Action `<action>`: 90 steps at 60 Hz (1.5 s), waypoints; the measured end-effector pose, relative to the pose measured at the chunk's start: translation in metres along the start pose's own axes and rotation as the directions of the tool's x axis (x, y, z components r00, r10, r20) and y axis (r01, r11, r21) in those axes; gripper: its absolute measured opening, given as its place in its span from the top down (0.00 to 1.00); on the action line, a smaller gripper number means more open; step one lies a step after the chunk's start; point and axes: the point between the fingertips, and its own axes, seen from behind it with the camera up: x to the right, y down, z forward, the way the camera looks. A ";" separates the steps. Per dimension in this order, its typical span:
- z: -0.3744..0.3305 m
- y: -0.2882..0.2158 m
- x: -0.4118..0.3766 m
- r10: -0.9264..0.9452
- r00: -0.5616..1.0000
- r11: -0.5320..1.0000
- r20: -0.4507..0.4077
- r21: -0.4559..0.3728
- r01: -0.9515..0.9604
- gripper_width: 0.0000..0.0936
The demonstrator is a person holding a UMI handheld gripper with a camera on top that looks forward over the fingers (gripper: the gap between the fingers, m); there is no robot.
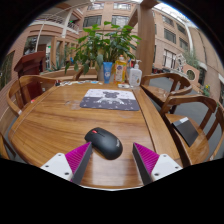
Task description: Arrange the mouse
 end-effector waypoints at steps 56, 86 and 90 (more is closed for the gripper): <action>-0.018 -0.126 -0.013 0.072 0.996 0.980 0.051 0.181 -0.080 0.64; 0.186 -0.239 0.017 0.124 0.992 0.988 -0.018 0.098 -0.122 0.64; 0.212 -0.213 0.015 0.124 0.992 0.992 -0.024 0.022 -0.124 0.63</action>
